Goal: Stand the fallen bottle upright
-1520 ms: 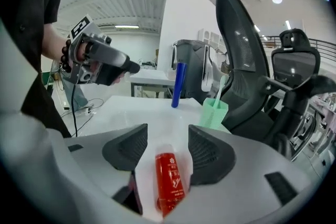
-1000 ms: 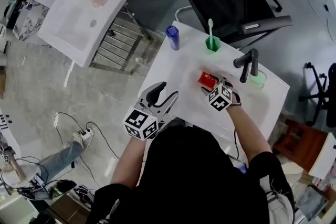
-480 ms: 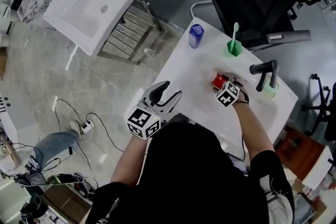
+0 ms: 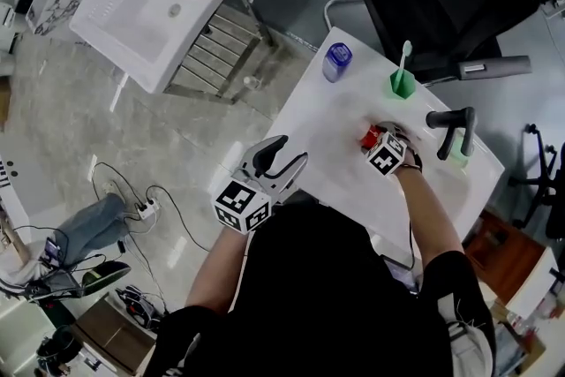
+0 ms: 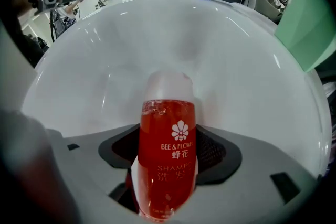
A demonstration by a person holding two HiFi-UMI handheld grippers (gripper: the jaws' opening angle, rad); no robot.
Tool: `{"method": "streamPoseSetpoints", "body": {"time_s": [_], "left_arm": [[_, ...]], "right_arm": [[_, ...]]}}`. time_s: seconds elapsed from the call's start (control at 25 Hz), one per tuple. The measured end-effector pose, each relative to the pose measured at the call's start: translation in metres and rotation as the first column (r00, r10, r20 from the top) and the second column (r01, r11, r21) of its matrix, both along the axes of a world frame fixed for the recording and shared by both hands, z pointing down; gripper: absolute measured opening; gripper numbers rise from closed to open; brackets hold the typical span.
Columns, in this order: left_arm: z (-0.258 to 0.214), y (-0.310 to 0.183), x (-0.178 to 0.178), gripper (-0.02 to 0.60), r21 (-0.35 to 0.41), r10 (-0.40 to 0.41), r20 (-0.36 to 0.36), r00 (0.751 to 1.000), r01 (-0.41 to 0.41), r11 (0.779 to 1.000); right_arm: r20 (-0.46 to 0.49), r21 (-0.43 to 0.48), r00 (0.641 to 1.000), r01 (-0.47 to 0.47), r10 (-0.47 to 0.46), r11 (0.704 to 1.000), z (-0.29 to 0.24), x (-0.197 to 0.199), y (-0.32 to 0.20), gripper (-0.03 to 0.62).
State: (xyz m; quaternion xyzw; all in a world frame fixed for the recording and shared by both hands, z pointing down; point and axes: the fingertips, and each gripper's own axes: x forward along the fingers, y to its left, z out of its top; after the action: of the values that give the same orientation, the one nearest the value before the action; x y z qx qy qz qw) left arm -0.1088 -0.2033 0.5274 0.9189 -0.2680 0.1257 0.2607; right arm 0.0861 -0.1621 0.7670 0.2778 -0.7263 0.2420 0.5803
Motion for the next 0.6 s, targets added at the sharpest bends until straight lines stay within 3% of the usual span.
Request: {"method": "streamPoseSetpoints", "body": {"time_s": [0.32,0.6], "left_arm": [[0.0033,-0.0023,0.0005,0.232,-0.007,-0.014,0.003,1.0,0.014,1.0],[0.0055,0.0046,0.0054,0.232,-0.016,-0.021,0.001,1.0,0.021,1.0]], "right_arm": [[0.024,-0.07,1.0,-0.005,0.006,0.998,-0.0002,-0.0021,-0.0023,0.314],[0.035,-0.018,0.999,-0.011,0.012,1.0,0.0,-0.0019,-0.007,0.304]]}}
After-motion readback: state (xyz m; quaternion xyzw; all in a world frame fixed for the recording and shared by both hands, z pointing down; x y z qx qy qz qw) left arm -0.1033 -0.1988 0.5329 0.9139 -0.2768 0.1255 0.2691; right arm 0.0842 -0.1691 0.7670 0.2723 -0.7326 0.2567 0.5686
